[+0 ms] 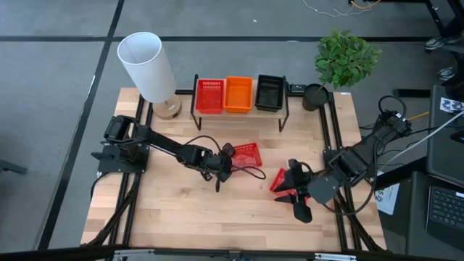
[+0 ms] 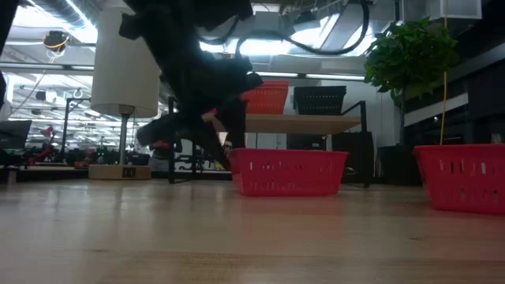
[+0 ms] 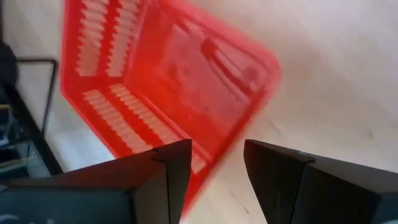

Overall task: Stack baskets on shelf by color
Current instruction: Stack the top red basket on the red basket on the shelf

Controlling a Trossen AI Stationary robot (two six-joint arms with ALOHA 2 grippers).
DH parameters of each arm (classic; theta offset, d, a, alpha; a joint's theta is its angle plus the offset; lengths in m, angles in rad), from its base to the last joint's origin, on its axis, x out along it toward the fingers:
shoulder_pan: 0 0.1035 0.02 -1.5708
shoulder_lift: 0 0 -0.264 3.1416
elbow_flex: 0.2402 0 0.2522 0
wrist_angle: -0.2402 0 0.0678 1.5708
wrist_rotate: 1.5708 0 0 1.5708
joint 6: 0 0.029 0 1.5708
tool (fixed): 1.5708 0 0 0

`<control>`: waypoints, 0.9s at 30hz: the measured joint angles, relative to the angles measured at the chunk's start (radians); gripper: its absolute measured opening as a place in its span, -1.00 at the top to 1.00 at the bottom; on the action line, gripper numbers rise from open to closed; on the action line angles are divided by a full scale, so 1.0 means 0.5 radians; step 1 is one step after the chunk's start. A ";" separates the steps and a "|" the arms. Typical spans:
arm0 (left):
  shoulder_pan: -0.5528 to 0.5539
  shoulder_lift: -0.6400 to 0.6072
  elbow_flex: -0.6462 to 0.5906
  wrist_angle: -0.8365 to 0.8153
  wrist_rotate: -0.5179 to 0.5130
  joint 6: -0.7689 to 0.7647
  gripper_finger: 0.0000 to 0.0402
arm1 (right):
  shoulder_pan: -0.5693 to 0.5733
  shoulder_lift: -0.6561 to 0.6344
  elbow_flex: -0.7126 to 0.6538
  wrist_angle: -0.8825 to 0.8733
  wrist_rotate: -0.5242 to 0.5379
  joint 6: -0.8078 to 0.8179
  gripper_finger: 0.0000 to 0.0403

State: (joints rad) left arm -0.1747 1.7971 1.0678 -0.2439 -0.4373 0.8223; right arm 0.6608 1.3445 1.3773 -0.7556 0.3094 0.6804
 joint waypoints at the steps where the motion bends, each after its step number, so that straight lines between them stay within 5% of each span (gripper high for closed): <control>1: 0.005 0.011 0.005 0.021 0.036 0.000 0.30 | 0.013 0.000 0.000 -0.002 0.023 0.000 0.32; 6: -0.017 0.024 0.001 -0.082 0.072 -0.203 0.34 | 0.069 0.000 0.000 -0.002 0.094 0.047 0.32; 12: -0.152 0.021 0.001 -0.407 0.063 -0.918 0.92 | 0.145 0.000 0.000 -0.012 0.129 0.057 0.32; 16: -0.314 -0.027 0.045 -0.610 0.075 -1.290 0.99 | 0.182 0.000 0.000 -0.017 0.130 0.044 0.32; 27: -0.591 -0.376 0.811 -1.370 -0.089 -1.745 1.00 | 0.219 0.001 -0.015 -0.124 0.134 0.044 0.32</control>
State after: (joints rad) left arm -0.4704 1.6092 1.4734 -0.9289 -0.4817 -0.0504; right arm 0.7704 1.3449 1.3697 -0.8178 0.3763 0.7023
